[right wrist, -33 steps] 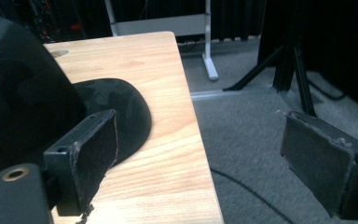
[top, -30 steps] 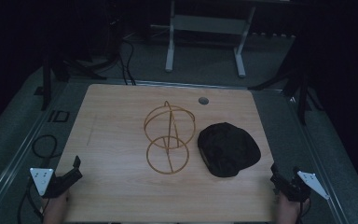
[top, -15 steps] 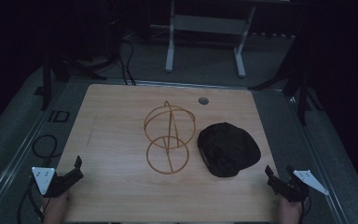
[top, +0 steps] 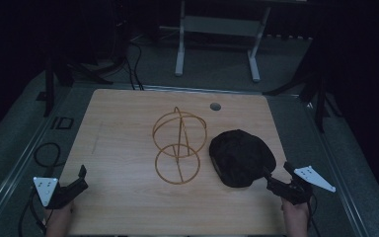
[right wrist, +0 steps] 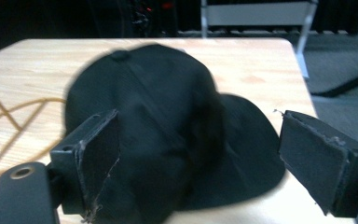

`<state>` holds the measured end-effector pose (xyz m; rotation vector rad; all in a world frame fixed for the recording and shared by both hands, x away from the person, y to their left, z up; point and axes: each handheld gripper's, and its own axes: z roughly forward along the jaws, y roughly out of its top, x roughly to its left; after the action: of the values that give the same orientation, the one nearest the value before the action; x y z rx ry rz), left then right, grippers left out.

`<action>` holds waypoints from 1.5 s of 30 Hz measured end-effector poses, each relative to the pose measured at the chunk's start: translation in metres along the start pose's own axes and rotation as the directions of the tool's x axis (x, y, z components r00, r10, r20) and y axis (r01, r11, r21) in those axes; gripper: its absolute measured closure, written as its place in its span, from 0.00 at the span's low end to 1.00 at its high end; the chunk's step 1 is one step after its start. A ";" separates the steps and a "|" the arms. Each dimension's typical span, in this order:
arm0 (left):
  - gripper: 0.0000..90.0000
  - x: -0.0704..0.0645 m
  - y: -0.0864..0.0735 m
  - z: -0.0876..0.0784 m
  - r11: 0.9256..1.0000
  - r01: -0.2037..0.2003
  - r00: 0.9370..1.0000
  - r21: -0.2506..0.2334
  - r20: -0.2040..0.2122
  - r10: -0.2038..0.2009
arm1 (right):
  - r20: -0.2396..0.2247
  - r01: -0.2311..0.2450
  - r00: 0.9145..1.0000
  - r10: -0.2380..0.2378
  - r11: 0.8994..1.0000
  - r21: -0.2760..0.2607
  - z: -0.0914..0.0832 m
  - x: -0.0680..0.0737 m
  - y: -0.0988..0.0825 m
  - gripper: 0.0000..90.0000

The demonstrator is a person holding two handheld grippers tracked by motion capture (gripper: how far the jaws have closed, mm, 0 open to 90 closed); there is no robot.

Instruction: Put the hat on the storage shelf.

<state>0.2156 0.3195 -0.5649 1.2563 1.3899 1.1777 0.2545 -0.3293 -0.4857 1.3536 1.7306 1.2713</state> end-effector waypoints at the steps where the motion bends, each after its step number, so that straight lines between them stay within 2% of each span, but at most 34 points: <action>1: 0.02 0.000 0.000 0.000 1.000 -0.002 1.000 0.000 0.001 0.002 | -0.012 0.005 1.000 -0.005 1.000 -0.001 0.001 0.003 0.003 0.14; 6: 0.02 0.000 0.000 0.000 1.000 0.001 1.000 0.003 0.005 -0.001 | -0.066 0.047 0.997 -0.045 0.998 0.029 0.013 0.019 0.015 0.14; 7: 0.02 0.000 0.000 0.000 1.000 0.001 1.000 0.003 0.005 -0.001 | -0.088 0.052 0.995 -0.049 0.998 0.032 0.016 0.022 0.017 0.14; 9: 0.02 0.000 0.000 0.000 1.000 0.000 1.000 0.001 0.005 0.000 | -0.097 0.054 0.994 -0.051 0.998 0.029 0.018 0.024 0.018 0.14; 11: 0.02 0.000 0.000 0.000 1.000 -0.002 1.000 0.001 0.007 0.002 | -0.103 0.077 0.992 -0.073 0.997 0.028 0.028 0.034 0.021 0.14; 12: 0.02 0.000 0.000 0.000 1.000 -0.002 1.000 0.001 0.008 0.002 | -0.096 0.081 0.992 -0.078 0.996 0.029 0.031 0.037 0.021 0.14; 16: 0.02 0.000 0.000 0.000 1.000 0.000 1.000 0.002 0.015 0.000 | -0.007 0.118 0.993 -0.118 0.992 0.045 0.044 0.050 0.017 0.12; 19: 0.02 0.001 0.000 0.000 1.000 0.004 1.000 0.004 0.018 -0.004 | 0.029 0.117 0.992 -0.119 0.991 0.060 0.053 0.056 0.012 0.12; 21: 0.02 0.001 0.000 0.000 1.000 0.005 1.000 0.003 0.021 -0.005 | 0.029 0.149 0.988 -0.151 0.987 0.068 0.057 0.062 0.009 0.11; 24: 0.02 0.001 0.000 0.000 1.000 0.008 1.000 0.003 0.026 -0.008 | 0.062 0.201 0.977 -0.205 0.977 0.073 0.063 0.071 0.006 0.11; 27: 0.02 0.001 0.000 0.000 1.000 0.010 1.000 0.003 0.028 -0.010 | 0.093 0.243 0.964 -0.251 0.966 0.087 0.066 0.078 0.003 0.11; 29: 0.02 0.001 0.000 0.000 1.000 0.012 0.999 0.004 0.029 -0.012 | 0.119 0.276 0.951 -0.286 0.956 0.097 0.068 0.082 0.000 0.11; 30: 0.02 0.001 0.000 0.000 1.000 0.012 1.000 0.004 0.029 -0.012 | 0.133 0.299 0.941 -0.312 0.948 0.111 0.070 0.084 -0.002 0.14; 32: 0.02 0.001 0.000 0.000 1.000 0.011 0.999 0.004 0.030 -0.011 | 0.183 0.345 0.913 -0.364 0.930 0.126 0.072 0.088 -0.005 0.19; 33: 0.02 0.001 0.000 0.000 1.000 0.011 0.999 0.004 0.030 -0.012 | 0.199 0.354 0.905 -0.375 0.925 0.135 0.073 0.090 -0.006 0.24; 34: 0.02 0.001 0.000 0.000 1.000 0.012 0.999 0.004 0.031 -0.012 | 0.214 0.371 0.893 -0.396 0.917 0.147 0.074 0.091 -0.006 0.31; 35: 0.02 0.001 0.000 0.000 1.000 0.013 0.999 0.004 0.031 -0.013 | 0.238 0.396 0.874 -0.424 0.905 0.155 0.074 0.092 -0.007 0.38; 36: 0.02 0.002 0.000 0.000 1.000 0.012 0.999 0.005 0.031 -0.012 | 0.252 0.420 0.858 -0.448 0.893 0.159 0.074 0.092 -0.007 0.40; 37: 0.02 0.002 0.000 0.000 1.000 0.011 0.999 0.006 0.031 -0.012 | 0.252 0.430 0.851 -0.460 0.887 0.169 0.074 0.093 -0.008 0.44; 39: 0.02 0.002 0.000 0.000 1.000 0.013 0.999 0.007 0.031 -0.013 | 0.267 0.454 0.833 -0.485 0.874 0.172 0.074 0.093 -0.009 0.50; 43: 0.02 0.002 0.000 0.000 1.000 0.013 0.999 0.005 0.032 -0.014 | 0.260 0.473 0.824 -0.503 0.864 0.174 0.073 0.092 -0.010 0.65; 44: 0.02 0.002 0.000 0.000 1.000 0.014 0.999 0.005 0.032 -0.014 | 0.260 0.480 0.819 -0.512 0.859 0.179 0.073 0.092 -0.010 0.67; 45: 0.02 0.002 0.000 0.000 1.000 0.014 0.999 0.005 0.032 -0.014 | 0.263 0.486 0.814 -0.519 0.855 0.182 0.073 0.092 -0.010 0.75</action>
<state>0.2158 0.3212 -0.5648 1.2616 1.3769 1.1402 0.2865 -0.2186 -0.5126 0.9780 1.7878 0.6430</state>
